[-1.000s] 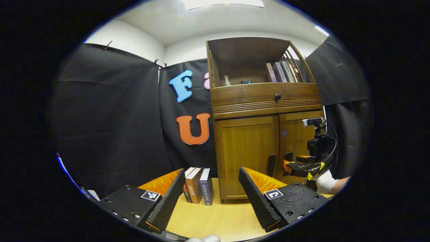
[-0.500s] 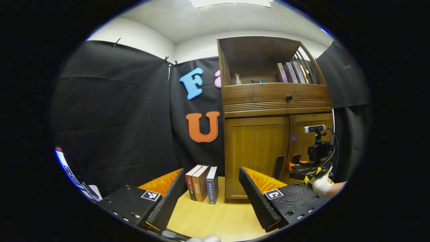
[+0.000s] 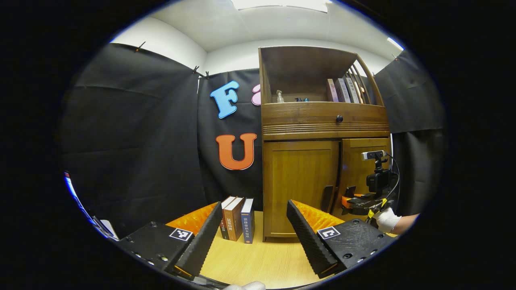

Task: Open the right door of the double-door shoe cabinet with the right hand, and open the left door with the left hand.

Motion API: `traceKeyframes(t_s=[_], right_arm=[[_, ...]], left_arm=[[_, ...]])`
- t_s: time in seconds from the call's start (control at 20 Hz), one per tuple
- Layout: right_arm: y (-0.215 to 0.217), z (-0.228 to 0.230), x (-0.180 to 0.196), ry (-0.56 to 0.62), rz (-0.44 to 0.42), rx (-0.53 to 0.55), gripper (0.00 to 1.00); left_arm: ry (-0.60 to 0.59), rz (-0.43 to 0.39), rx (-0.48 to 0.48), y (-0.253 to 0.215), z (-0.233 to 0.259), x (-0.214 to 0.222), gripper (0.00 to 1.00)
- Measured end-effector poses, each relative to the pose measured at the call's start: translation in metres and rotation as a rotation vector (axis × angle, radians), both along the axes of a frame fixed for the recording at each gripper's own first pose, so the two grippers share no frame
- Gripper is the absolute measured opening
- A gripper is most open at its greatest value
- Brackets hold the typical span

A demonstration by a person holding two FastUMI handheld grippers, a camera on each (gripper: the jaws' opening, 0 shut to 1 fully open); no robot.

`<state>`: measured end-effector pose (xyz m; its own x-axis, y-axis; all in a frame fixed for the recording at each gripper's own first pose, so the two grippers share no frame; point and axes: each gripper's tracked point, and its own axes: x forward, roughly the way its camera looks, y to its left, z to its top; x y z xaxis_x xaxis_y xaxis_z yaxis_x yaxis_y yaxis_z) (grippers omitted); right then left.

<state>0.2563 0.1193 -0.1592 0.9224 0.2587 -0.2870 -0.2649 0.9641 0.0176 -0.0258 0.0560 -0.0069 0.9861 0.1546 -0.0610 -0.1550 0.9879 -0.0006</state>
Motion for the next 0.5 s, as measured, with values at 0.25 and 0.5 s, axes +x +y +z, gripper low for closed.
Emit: traceKeyframes(t_s=[0.25,0.5], right_arm=[[-0.016,0.0,-0.035,0.0,-0.004,-0.01,0.28],[-0.042,0.001,-0.077,0.008,-0.029,-0.004,0.28]], left_arm=[[0.002,-0.041,-0.01,-0.003,-0.005,-0.014,0.96],[-0.014,-0.103,-0.015,-0.013,-0.002,-0.024,0.96]])
